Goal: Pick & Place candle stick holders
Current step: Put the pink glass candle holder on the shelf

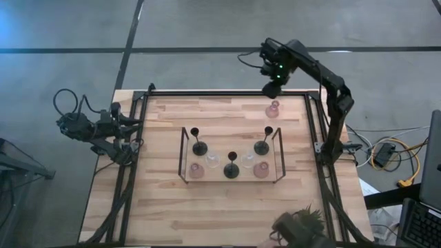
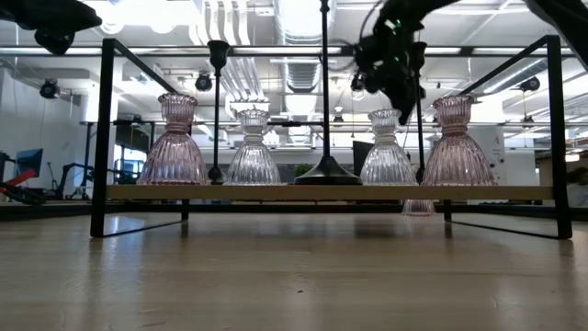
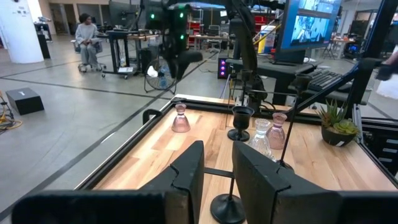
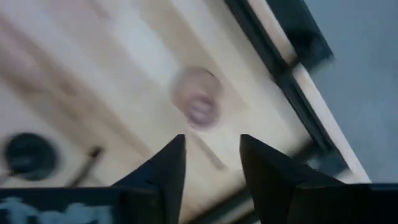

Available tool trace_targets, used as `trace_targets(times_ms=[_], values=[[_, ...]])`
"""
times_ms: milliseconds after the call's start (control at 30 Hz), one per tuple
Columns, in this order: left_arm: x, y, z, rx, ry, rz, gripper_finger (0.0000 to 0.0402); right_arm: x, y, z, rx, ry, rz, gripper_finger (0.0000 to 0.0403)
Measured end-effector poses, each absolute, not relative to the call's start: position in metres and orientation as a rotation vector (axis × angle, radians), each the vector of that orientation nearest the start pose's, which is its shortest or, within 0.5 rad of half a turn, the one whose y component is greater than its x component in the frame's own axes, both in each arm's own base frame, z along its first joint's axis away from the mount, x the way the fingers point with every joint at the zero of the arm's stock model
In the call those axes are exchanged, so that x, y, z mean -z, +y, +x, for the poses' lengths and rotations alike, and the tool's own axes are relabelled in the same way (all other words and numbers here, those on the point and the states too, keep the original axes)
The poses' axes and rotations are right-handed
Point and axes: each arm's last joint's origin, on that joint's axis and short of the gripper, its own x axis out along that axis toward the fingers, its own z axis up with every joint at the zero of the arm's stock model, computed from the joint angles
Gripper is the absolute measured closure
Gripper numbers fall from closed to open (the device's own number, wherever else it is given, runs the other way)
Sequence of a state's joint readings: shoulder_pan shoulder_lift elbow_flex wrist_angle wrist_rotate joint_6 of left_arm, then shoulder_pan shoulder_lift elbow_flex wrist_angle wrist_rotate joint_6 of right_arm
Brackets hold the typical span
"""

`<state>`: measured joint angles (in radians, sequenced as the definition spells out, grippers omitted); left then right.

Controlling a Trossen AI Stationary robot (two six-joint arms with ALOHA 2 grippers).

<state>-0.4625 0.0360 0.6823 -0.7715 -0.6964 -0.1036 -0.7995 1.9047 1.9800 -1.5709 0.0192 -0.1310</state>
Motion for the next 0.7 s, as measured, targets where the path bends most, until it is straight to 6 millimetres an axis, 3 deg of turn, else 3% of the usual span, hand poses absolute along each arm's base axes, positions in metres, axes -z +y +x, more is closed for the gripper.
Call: trace_targets(times_ms=[167, 300, 700], values=[[-0.297, 0.014, 0.013, -0.239, 0.093, -0.034, 0.0314, -0.312, -0.264, 0.226, 0.621, 1.562, 0.482, 0.022], [-0.297, 0.014, 0.013, -0.239, 0.093, -0.034, 0.0312, -0.295, -0.268, 0.225, 0.592, 1.584, 0.469, 0.0206], [-0.297, 0.014, 0.013, -0.239, 0.093, -0.034, 0.0314, -0.262, -0.273, 0.23, 0.621, 1.53, 0.469, 0.0226]])
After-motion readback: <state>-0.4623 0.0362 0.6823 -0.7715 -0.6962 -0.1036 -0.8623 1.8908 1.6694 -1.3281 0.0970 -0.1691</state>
